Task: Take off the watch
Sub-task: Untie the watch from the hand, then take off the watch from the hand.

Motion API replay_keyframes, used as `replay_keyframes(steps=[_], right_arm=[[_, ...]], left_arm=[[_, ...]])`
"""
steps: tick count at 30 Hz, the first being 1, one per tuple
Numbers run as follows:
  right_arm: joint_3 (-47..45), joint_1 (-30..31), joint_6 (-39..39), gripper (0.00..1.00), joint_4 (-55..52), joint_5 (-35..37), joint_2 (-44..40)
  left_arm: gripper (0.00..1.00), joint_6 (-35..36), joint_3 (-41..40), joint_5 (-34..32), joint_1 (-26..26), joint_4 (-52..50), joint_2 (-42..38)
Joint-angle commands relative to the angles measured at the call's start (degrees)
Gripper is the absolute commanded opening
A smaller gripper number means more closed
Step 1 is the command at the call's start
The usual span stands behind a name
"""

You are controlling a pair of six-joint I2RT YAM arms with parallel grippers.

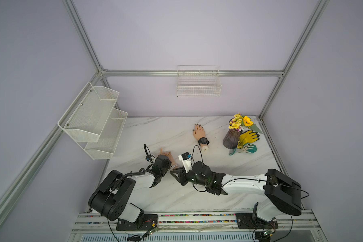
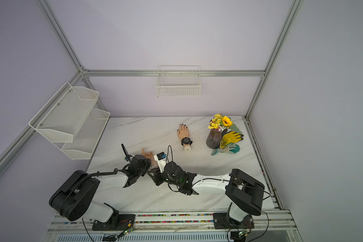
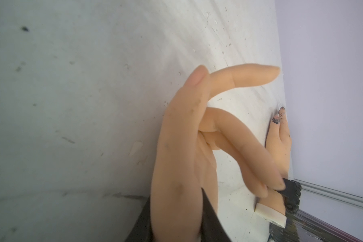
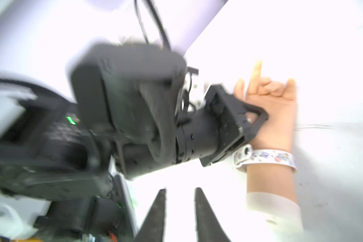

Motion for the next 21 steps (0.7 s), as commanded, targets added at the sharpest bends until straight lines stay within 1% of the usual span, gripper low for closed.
replay_keyframes(steps=[1,4,8,9,11,13,16,18,21], right_arm=[[0.02,0.13,-4.68,0.46,-3.33,11.69,-2.83],[1.89,0.16,-9.59,0.50,-7.40,14.21,-1.77],[4.88,0.19,-16.12,0.55,-11.27,14.65,1.02],[5.59,0.21,-17.66,0.58,-11.76,14.69,1.74],[6.81,0.14,-20.30,0.67,-12.17,14.80,2.80],[7.85,0.20,-22.49,0.79,-12.17,15.16,4.07],[9.06,0.20,-24.46,0.89,-11.58,14.77,6.23],[9.59,0.14,-25.45,0.90,-10.82,13.89,7.71],[11.72,0.20,-25.41,0.90,-12.04,15.29,11.59]], left_arm=[[0.34,8.06,0.16,-1.11,0.95,-10.09,-0.67],[0.51,12.26,2.68,-1.73,0.91,-14.51,-7.43],[0.66,15.92,7.30,-4.98,0.94,-24.05,-14.54],[0.69,16.38,8.32,-5.95,0.95,-26.83,-16.46],[0.72,17.09,9.82,-7.76,0.95,-31.60,-20.12],[0.73,17.92,11.56,-9.44,0.99,-36.55,-24.71],[0.77,22.77,13.18,-11.07,0.95,-40.33,-31.11],[0.80,25.63,14.55,-11.72,1.21,-43.21,-33.87],[0.82,28.05,17.34,-12.80,1.29,-49.93,-35.86]])
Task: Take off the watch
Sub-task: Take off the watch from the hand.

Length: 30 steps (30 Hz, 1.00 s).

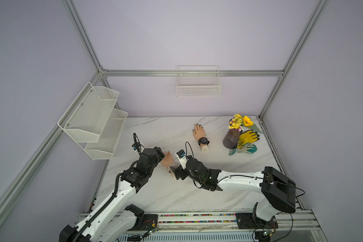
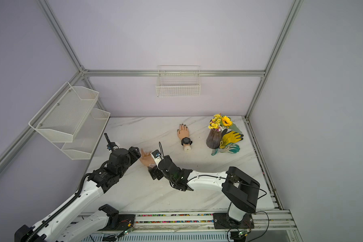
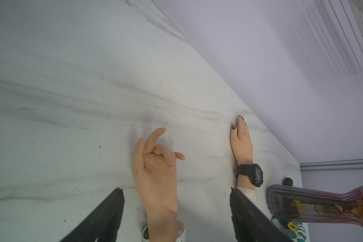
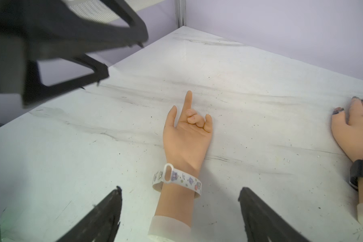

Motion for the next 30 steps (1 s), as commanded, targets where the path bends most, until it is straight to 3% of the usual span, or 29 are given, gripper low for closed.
replay_keyframes(steps=[1,8,12,14,23,30], right_arm=[[2.75,0.20,-2.54,0.90,-1.37,1.29,3.80],[5.64,-0.53,-2.80,0.84,-1.66,5.42,9.84],[6.66,-0.92,-1.58,0.61,-2.44,5.85,11.23],[6.33,-0.99,-1.26,0.54,-2.38,6.20,11.25],[7.37,-1.22,-0.93,0.54,-2.03,10.41,11.97],[10.27,-1.22,-1.30,0.48,-1.12,10.82,15.34]], left_arm=[[0.83,5.87,3.21,-3.43,0.43,-10.72,-1.48],[0.93,9.75,2.49,-0.83,0.38,-12.50,-3.00],[0.99,12.43,0.82,1.68,0.38,-9.75,-4.06],[1.00,12.72,0.60,1.93,0.40,-9.29,-4.33],[1.00,13.50,0.18,2.80,0.40,-8.11,-4.05],[1.00,16.03,-0.16,5.11,0.42,-6.51,-4.54]])
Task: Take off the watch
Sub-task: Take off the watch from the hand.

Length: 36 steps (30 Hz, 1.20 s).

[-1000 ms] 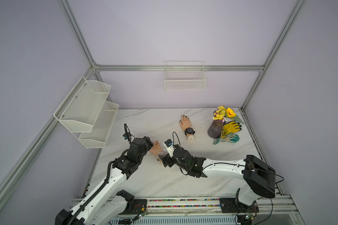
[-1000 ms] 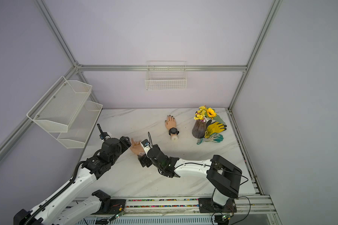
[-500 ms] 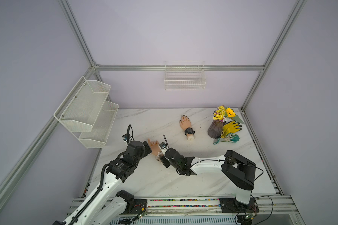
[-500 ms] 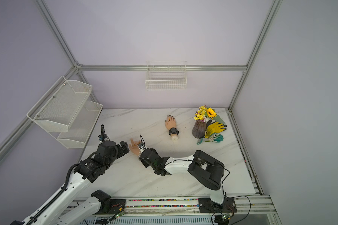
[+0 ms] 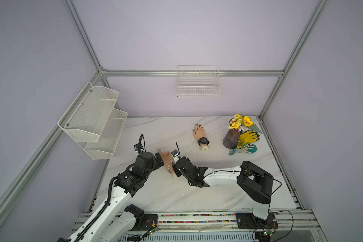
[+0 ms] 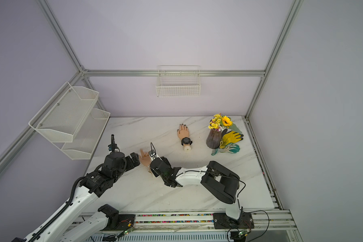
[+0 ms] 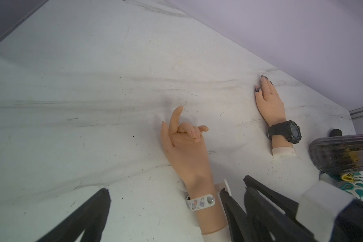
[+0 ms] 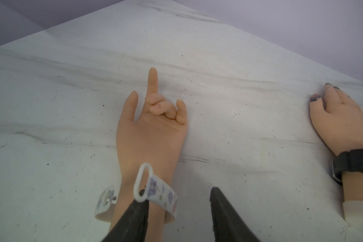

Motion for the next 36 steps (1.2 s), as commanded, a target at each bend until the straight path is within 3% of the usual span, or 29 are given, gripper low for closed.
replay_keyframes(steps=[1,6,11,14,22,31,36], right_arm=[[2.01,-0.24,-0.03,0.42,0.69,0.85,2.62],[3.46,-0.49,0.61,0.13,-0.01,1.96,4.74],[3.34,-1.06,2.76,0.09,-0.96,6.15,3.80],[3.09,-1.19,3.68,0.01,-0.94,7.55,2.22],[4.19,-1.34,7.75,0.00,-5.23,18.63,-1.91],[6.77,-1.33,11.16,0.00,-7.25,27.73,-6.33],[8.96,-1.95,13.71,0.00,-9.58,32.23,-7.25]], left_arm=[[1.00,2.75,-0.24,1.75,0.25,3.04,-0.99],[1.00,2.93,-0.47,2.05,0.25,3.54,-0.56],[1.00,2.09,-0.89,2.15,0.25,4.01,-0.04],[1.00,0.75,-1.90,2.83,0.25,5.23,0.36],[1.00,-2.87,-5.72,7.06,0.25,10.51,3.08],[1.00,-10.83,-13.39,15.96,0.60,24.97,12.01],[1.00,-11.54,-11.54,16.30,1.15,23.40,16.90]])
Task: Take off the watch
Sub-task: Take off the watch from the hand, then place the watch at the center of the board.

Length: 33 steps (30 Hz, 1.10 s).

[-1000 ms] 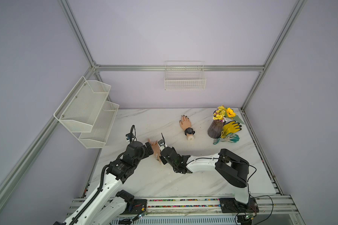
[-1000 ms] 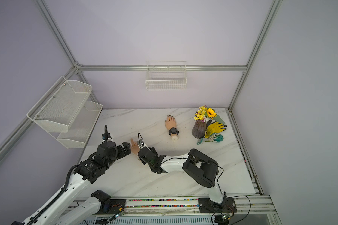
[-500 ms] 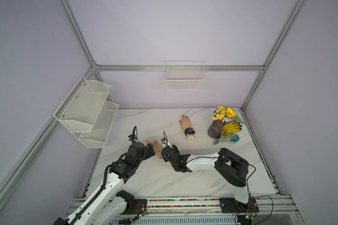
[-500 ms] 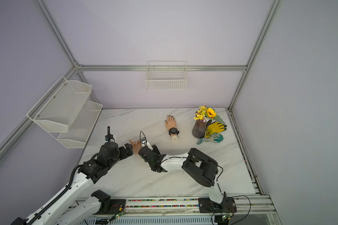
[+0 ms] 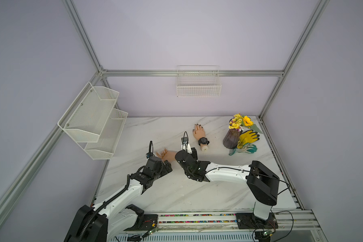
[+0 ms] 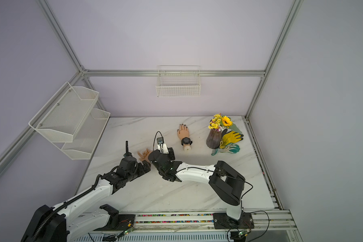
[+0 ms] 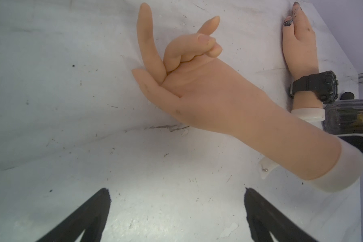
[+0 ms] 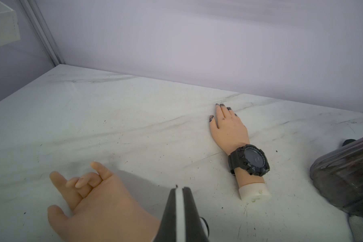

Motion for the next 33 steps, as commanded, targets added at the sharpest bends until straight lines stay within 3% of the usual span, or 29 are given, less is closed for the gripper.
replay_keyframes(steps=[1,9,15,19,23,27,30,33], right_arm=[[2.63,-0.84,4.08,0.00,-2.84,6.98,-1.94],[5.70,-1.21,14.44,0.00,-10.74,10.13,-6.56],[2.07,-1.29,18.77,0.00,-11.58,5.69,-17.80],[-5.09,-4.95,24.96,0.00,-10.80,-5.73,-29.29],[-14.22,-15.06,30.73,0.00,-8.76,-24.37,-40.37],[-23.15,-23.95,36.94,0.00,-8.48,-34.75,-49.54],[-29.44,-32.81,38.69,0.00,-8.36,-43.46,-53.00],[-33.54,-42.50,36.68,0.00,-7.47,-56.80,-50.06]], left_arm=[[1.00,-1.67,2.41,1.12,0.74,2.46,1.71],[1.00,-1.69,1.82,0.98,2.40,2.61,2.35],[1.00,-1.61,1.76,1.97,3.20,2.32,0.05],[1.00,-1.00,1.68,4.09,3.33,3.20,-2.88],[1.00,0.25,1.47,6.36,3.31,5.02,-5.88],[1.00,0.77,1.50,7.03,3.30,5.20,-7.45],[1.00,0.76,1.53,6.95,3.33,5.04,-7.67],[1.00,0.67,1.62,7.19,3.35,5.16,-7.04]])
